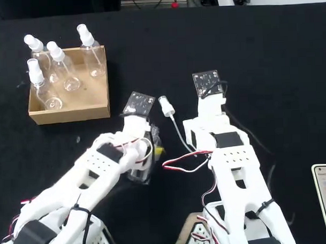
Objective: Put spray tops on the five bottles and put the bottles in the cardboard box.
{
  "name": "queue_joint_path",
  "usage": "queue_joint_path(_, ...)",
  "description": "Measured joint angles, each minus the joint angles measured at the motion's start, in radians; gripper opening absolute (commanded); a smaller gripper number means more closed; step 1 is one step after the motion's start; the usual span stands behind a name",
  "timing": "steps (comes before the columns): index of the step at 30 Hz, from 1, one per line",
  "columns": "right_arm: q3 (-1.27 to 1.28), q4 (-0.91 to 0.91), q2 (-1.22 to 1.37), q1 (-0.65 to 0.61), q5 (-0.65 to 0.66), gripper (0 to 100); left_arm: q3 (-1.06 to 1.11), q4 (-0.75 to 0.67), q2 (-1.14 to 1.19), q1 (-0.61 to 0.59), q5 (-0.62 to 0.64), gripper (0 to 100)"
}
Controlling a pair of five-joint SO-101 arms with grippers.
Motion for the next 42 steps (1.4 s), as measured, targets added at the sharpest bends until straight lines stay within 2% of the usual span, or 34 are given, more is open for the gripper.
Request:
queue_joint_path(4, 0.0, 0.0, 0.0, 0.0, 0.0, 16.9, -0.107, 0.203, 0.011, -0.04, -0.034, 32)
queue_joint_path(8, 0.0, 0.0, 0.0, 0.0, 0.0, 16.9, -0.218, 0.33, 0.014, -0.161, -0.135, 32)
queue_joint_path(18, 0.0, 0.0, 0.0, 0.0, 0.0, 16.9, -0.275, 0.374, 0.014, -0.318, -0.242, 32)
queue_joint_path(24, 0.0, 0.0, 0.0, 0.005, 0.0, 16.7, -0.377, 0.517, 0.02, -0.301, -0.267, 33)
queue_joint_path(28, 0.0, -0.012, 0.0, 0.087, -0.005, 16.7, -0.468, 0.598, 0.037, -0.238, -0.273, 33)
queue_joint_path(32, 0.038, -0.104, 0.0, 0.181, -0.066, 16.7, -0.531, 0.654, 0.114, -0.144, -0.319, 33)
queue_joint_path(35, 0.057, -0.166, 0.0, 0.236, -0.089, 16.7, -0.56, 0.655, 0.216, -0.098, -0.336, 32)
queue_joint_path(42, 0.058, -0.186, 0.0, 0.258, -0.094, 16.7, -0.568, 0.516, 0.414, -0.092, -0.336, 32)
